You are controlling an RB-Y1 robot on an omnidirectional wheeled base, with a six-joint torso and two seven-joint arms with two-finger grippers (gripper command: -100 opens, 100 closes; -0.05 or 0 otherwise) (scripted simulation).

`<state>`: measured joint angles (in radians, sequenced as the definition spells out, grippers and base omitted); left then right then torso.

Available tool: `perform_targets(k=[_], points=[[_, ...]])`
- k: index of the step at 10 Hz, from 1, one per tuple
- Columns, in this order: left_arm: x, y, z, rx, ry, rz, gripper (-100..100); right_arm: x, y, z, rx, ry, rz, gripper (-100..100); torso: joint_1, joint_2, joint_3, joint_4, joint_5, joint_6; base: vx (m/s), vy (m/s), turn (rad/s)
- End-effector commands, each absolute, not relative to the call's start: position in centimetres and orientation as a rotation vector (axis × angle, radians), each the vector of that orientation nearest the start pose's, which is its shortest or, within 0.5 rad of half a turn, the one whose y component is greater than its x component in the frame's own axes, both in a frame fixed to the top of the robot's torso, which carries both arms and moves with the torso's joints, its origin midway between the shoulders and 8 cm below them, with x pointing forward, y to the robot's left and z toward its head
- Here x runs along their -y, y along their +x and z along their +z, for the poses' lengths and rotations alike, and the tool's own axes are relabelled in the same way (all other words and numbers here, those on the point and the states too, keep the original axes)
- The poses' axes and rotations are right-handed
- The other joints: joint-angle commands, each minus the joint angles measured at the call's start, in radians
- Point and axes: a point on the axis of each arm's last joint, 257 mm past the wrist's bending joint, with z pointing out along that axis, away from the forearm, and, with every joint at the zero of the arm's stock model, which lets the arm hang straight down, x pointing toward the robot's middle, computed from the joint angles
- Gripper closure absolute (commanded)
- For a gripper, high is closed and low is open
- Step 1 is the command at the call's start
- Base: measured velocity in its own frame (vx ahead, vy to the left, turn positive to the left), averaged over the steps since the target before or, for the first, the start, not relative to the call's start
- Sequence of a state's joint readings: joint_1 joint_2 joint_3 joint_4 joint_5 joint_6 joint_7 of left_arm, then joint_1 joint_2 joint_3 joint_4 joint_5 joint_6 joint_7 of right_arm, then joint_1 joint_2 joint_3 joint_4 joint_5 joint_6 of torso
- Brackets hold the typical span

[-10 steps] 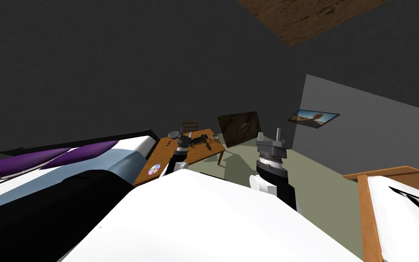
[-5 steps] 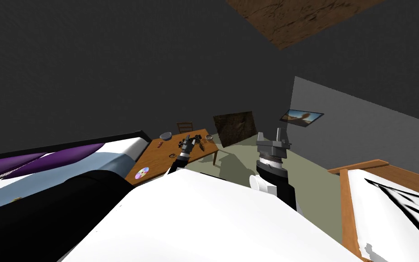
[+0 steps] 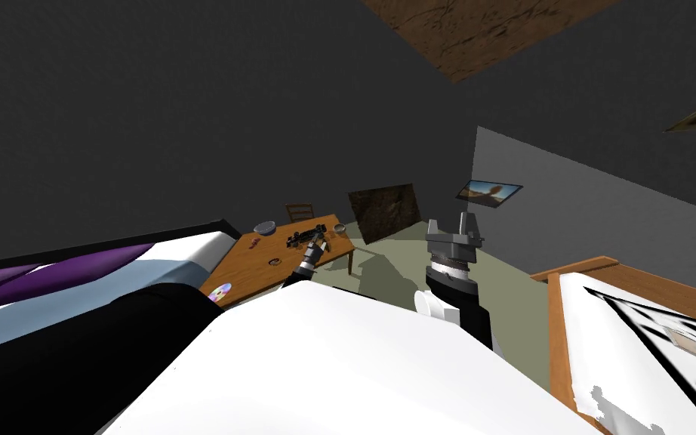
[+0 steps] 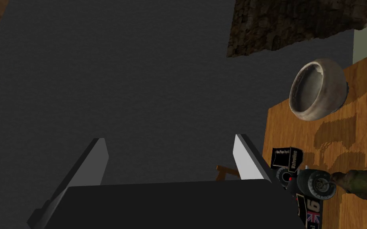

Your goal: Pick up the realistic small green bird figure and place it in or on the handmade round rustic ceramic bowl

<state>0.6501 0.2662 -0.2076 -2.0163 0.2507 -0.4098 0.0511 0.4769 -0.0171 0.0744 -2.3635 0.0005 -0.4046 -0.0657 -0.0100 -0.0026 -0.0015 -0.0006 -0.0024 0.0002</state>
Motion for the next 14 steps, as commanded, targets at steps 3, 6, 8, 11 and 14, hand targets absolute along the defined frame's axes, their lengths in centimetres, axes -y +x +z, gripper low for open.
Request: perform_targets(k=[3, 6, 8, 11, 14], points=[[-24.6, 32.9, -26.1, -1.21, -1.257, -1.383, -100, 24.9, 34.7, 5.0, -0.606, 0.673, 1.449, 0, 0.002, 0.0, 0.0, 0.0, 0.0, 0.0, 0.051, -0.144, -0.087], [-24.5, 30.2, -31.6, -1.359, -1.345, -1.32, -100, 24.9, 34.7, 5.0, -0.606, 0.673, 1.449, 0, -0.007, -0.002, -0.001, 0.0, -0.002, 0.0, 0.082, -0.226, -0.089], [-24.6, 28.4, -34.4, -1.436, -1.388, -1.281, -100, 24.9, 34.7, 5.0, -0.606, 0.673, 1.449, 0, 0.0, 0.0, 0.0, 0.0, 0.0, 0.0, 0.045, -0.119, -0.074], [-25.4, 24.5, -39.5, -1.593, -1.469, -1.186, -100, 24.9, 34.7, 5.0, -0.606, 0.673, 1.449, 0, -0.001, 0.0, 0.0, 0.0, 0.0, 0.0, 0.061, -0.141, -0.096], [-26.8, 20.0, -44.2, -1.751, -1.54, -1.071, -100, 24.9, 34.7, 5.0, -0.606, 0.673, 1.449, 0, -0.001, 0.0, 0.0, 0.0, -0.001, 0.0, 0.064, -0.145, -0.095]])
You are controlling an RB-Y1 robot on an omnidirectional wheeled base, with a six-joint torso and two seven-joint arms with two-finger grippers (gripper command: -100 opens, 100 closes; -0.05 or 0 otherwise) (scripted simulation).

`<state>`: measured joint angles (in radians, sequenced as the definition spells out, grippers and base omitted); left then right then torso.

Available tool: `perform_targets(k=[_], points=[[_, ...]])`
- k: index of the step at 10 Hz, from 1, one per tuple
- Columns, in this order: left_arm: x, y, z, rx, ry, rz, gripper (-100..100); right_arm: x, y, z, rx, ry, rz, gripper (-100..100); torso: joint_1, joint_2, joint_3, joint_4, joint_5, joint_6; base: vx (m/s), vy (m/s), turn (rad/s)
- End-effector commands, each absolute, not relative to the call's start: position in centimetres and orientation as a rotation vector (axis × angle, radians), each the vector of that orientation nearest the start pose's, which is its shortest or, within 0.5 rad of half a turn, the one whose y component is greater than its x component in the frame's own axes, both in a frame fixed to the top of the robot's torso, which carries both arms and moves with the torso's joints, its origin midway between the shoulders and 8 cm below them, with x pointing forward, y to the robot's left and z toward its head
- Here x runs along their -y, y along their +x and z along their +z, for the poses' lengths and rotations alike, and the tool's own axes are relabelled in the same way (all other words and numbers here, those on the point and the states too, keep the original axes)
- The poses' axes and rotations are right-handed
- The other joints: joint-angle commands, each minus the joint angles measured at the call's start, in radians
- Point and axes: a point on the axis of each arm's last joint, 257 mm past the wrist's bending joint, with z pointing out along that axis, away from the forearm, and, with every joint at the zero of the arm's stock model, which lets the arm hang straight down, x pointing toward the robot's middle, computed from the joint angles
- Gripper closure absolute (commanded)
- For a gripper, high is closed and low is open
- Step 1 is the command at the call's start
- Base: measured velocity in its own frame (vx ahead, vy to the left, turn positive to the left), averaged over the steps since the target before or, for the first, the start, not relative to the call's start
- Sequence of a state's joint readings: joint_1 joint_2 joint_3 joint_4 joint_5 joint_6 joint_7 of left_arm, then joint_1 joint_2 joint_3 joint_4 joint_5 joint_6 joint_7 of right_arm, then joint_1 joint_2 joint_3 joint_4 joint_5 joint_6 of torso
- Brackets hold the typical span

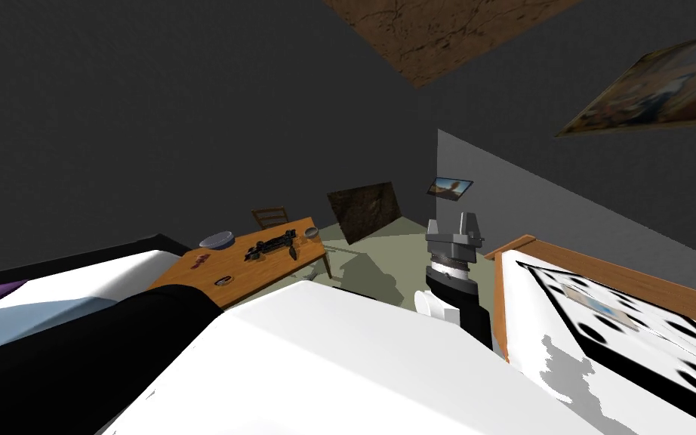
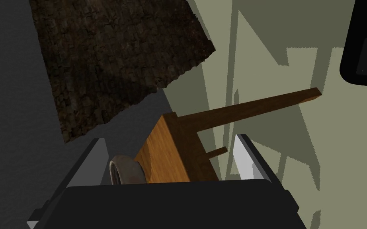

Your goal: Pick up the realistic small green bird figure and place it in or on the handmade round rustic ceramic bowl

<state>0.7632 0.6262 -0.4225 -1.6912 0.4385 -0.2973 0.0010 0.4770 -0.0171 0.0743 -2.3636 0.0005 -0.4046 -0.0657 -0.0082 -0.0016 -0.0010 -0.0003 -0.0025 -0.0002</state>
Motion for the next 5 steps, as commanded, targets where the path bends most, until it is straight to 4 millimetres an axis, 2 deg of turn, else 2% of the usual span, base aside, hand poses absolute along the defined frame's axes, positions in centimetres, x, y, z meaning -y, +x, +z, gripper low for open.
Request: perform_targets(k=[1, 2, 3, 4, 5], points=[[-27.9, 17.6, -46.2, -1.827, -1.57, -1.005, -100, 24.9, 34.7, 5.0, -0.606, 0.673, 1.449, 0, 0.0, 0.0, 0.0, 0.0, 0.0, 0.0, 0.057, -0.09, -0.095], [-27.9, 17.6, -46.2, -1.827, -1.57, -1.005, -100, 24.9, 34.7, 5.0, -0.606, 0.673, 1.449, 0, 0.002, 0.0, 0.0, 0.0, 0.001, 0.0, 0.044, -0.068, -0.053], [-29.1, 15.2, -48.1, -1.902, -1.597, -0.935, -100, 25.0, 34.7, 5.0, -0.606, 0.673, 1.449, 0, 0.003, 0.001, 0.0, 0.0, 0.001, 0.0, 0.044, -0.094, -0.139], [-29.1, 15.2, -48.1, -1.902, -1.597, -0.935, -100, 24.9, 34.7, 5.0, -0.606, 0.673, 1.449, 0, 0.002, 0.001, 0.001, 0.0, 0.001, 0.0, 0.04, -0.071, -0.038], [-30.5, 12.8, -49.7, -1.973, -1.62, -0.861, -100, 25.0, 34.7, 5.0, -0.606, 0.673, 1.449, 0, 0.004, 0.001, 0.001, 0.0, 0.001, 0.0, 0.054, -0.086, -0.097]])
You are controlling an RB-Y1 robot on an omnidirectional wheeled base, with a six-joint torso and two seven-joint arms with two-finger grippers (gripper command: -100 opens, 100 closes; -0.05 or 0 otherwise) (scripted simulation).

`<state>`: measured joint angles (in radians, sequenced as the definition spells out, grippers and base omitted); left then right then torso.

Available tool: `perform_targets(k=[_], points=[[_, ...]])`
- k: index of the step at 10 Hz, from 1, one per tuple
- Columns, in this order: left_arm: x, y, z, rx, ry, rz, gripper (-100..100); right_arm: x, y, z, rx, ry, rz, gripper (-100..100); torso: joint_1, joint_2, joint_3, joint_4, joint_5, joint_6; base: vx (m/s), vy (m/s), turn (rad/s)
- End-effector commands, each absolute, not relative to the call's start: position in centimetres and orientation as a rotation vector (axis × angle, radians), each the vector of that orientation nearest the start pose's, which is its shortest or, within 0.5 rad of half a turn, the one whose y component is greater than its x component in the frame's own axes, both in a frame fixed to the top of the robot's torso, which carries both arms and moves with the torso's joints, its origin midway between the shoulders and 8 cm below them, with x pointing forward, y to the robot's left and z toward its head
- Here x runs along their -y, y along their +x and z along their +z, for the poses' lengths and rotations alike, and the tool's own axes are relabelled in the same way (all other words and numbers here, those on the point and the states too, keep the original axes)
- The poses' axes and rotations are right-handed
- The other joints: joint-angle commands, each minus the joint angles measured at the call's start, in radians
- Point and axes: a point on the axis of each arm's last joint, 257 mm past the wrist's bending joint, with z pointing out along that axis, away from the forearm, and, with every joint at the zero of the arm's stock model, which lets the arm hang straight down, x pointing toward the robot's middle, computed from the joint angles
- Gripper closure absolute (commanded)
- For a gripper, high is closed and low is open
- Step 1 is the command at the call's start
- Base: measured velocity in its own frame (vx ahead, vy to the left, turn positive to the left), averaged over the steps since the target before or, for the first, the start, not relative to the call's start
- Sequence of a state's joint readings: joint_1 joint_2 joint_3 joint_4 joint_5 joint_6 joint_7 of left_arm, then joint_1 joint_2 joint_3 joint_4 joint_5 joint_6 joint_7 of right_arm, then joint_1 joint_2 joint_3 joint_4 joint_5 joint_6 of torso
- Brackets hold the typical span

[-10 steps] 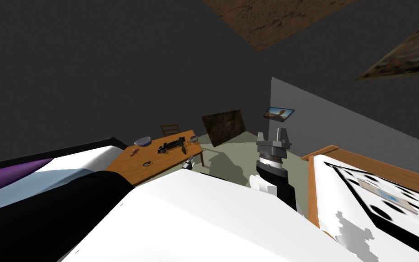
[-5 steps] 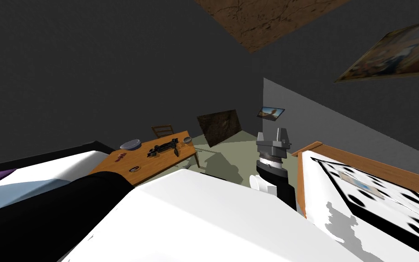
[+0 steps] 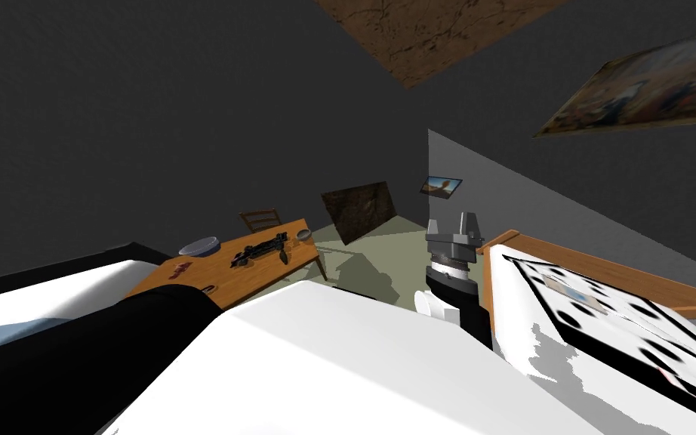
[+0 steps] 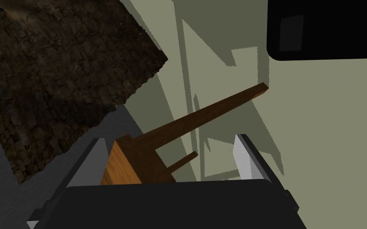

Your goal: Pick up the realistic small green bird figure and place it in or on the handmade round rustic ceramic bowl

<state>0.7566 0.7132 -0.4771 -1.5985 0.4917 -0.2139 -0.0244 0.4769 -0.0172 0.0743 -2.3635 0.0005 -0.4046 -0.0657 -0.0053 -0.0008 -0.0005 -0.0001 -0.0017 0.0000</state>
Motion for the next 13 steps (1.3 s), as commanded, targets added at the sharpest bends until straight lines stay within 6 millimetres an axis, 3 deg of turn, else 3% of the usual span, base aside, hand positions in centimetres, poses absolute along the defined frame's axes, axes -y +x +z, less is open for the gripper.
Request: perform_targets(k=[1, 2, 3, 5, 6, 8, 9, 11, 12, 13], points=[[-31.6, 10.7, -51.0, -2.032, -1.643, -0.797, -100, 24.9, 34.7, 5.0, -0.606, 0.673, 1.449, 0, 0.0, 0.0, 0.0, 0.0, 0.0, 0.0, 0.085, -0.104, -0.147], [-33.0, 8.7, -52.1, -2.091, -1.661, -0.727, -100, 24.9, 34.7, 5.0, -0.606, 0.673, 1.449, 0, -0.001, -0.001, -0.001, 0.0, 0.0, 0.0, 0.102, -0.115, -0.152], [-33.8, 8.3, -52.2, -2.104, -1.655, -0.704, -100, 24.9, 34.7, 5.0, -0.606, 0.673, 1.449, 0, -0.002, -0.003, -0.002, -0.001, 0.0, 0.0, 0.073, -0.075, -0.06], [-37.5, 4.3, -53.9, -2.214, -1.676, -0.54, -100, 25.0, 34.7, 5.0, -0.606, 0.673, 1.449, 0, 0.001, -0.001, 0.0, 0.0, 0.0, 0.0, 0.067, -0.062, -0.149], [-37.5, 4.3, -53.9, -2.214, -1.676, -0.54, -100, 25.0, 34.7, 5.0, -0.606, 0.673, 1.449, 0, 0.002, -0.001, -0.001, 0.0, 0.0, 0.0, 0.057, -0.027, -0.032], [-41.4, 1.1, -54.8, -2.301, -1.684, -0.382, -100, 25.0, 34.7, 5.0, -0.606, 0.673, 1.449, 0, 0.004, 0.0, 0.0, 0.0, 0.001, 0.0, 0.06, -0.022, -0.116], [-41.6, 1.0, -54.8, -2.301, -1.685, -0.376, -100, 25.0, 34.7, 5.0, -0.607, 0.673, 1.449, 0, 0.005, -0.001, -0.001, 0.0, 0.001, 0.0, 0.062, 0.0, -0.061], [-45.7, -1.5, -55.1, -2.364, -1.685, -0.218, -100, 25.0, 34.7, 5.0, -0.607, 0.673, 1.449, 0, 0.006, 0.0, 0.0, 0.0, 0.001, 0.0, 0.063, 0.014, -0.12], [-45.7, -1.5, -55.1, -2.364, -1.685, -0.218, -100, 25.0, 34.7, 5.0, -0.607, 0.673, 1.449, 0, 0.007, -0.001, 0.0, 0.0, 0.001, 0.0, 0.064, 0.03, -0.048], [-47.7, -2.4, -55.0, -2.387, -1.683, -0.144, -100, 25.0, 34.7, 5.0, -0.607, 0.673, 1.449, 0, 0.007, -0.001, 0.0, 0.0, 0.001, 0.0, 0.07, 0.039, -0.085]])
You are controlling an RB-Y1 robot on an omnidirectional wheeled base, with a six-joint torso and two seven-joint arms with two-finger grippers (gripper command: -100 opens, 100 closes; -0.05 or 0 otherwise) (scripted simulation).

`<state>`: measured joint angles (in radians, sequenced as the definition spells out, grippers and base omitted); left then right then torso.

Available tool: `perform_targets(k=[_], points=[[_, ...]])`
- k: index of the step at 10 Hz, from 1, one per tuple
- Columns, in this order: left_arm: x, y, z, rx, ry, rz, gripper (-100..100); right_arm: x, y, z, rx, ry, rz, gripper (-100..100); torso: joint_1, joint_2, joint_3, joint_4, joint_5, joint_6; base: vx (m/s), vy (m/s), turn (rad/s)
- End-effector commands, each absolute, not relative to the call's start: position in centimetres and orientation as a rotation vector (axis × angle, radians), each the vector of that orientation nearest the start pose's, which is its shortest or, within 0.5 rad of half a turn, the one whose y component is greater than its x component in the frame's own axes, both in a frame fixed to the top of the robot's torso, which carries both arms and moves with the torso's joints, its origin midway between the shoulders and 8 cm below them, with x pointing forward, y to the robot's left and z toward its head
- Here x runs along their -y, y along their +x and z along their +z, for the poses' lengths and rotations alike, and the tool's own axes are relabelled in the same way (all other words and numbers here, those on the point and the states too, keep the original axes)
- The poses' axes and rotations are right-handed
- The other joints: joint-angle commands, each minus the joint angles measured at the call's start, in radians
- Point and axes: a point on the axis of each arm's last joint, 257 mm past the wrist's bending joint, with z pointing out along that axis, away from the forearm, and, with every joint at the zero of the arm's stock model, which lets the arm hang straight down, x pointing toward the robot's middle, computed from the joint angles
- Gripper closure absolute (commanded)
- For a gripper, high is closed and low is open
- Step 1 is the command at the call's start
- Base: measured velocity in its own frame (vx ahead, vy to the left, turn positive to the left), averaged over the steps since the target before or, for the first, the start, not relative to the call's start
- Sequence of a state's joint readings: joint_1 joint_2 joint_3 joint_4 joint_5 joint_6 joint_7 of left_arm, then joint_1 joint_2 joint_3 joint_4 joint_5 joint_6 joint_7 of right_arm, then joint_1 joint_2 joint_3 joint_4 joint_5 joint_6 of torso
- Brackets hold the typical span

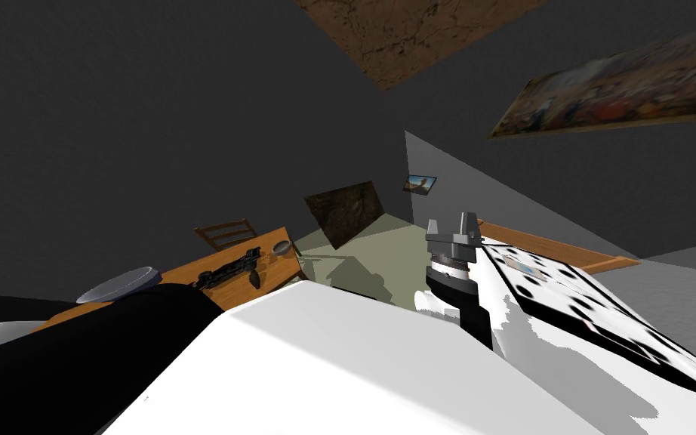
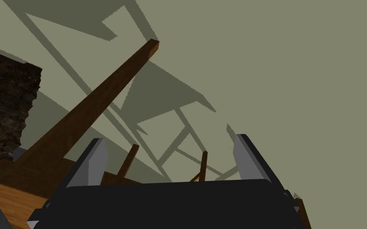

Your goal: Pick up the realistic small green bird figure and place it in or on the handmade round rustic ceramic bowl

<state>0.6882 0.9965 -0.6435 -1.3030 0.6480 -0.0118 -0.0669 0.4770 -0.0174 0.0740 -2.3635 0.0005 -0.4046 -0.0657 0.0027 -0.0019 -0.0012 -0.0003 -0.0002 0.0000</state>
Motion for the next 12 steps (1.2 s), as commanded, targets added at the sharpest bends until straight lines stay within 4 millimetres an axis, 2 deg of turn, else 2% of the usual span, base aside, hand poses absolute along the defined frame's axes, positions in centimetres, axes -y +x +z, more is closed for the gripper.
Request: perform_targets(k=[1, 4, 5, 7, 10, 12], points=[[-49.7, -3.2, -54.9, -2.404, -1.679, -0.074, -100, 25.0, 34.7, 5.0, -0.607, 0.673, 1.449, 0, 0.0, 0.0, 0.0, 0.0, 0.0, 0.0, 0.084, 0.075, -0.147], [-54.8, -4.2, -54.1, -2.428, -1.668, 0.104, -100, 25.0, 34.7, 5.0, -0.607, 0.673, 1.449, 0, 0.006, -0.001, -0.001, 0.0, 0.001, 0.0, 0.089, 0.136, -0.137], [-54.8, -4.2, -54.1, -2.428, -1.668, 0.104, -100, 25.0, 34.7, 5.0, -0.607, 0.673, 1.449, 0, 0.008, -0.001, -0.001, 0.0, 0.002, 0.0, 0.066, 0.126, -0.045], [-57.5, -4.2, -53.6, -2.426, -1.662, 0.191, -100, 25.0, 34.7, 5.0, -0.607, 0.673, 1.449, 0, 0.005, 0.001, 0.0, 0.0, 0.001, 0.0, 0.059, 0.146, -0.095], [-60.4, -3.4, -52.8, -2.404, -1.654, 0.269, -100, 25.0, 34.7, 5.0, -0.607, 0.673, 1.448, 0, 0.012, -0.003, -0.002, -0.001, 0.003, 0.0, 0.101, 0.229, -0.097], [-60.3, -3.3, -52.7, -2.403, -1.655, 0.271, -100, 25.0, 34.7, 5.0, -0.607, 0.673, 1.448, 0, 0.011, -0.001, -0.001, 0.0, 0.003, -0.001, 0.041, 0.158, -0.037]])
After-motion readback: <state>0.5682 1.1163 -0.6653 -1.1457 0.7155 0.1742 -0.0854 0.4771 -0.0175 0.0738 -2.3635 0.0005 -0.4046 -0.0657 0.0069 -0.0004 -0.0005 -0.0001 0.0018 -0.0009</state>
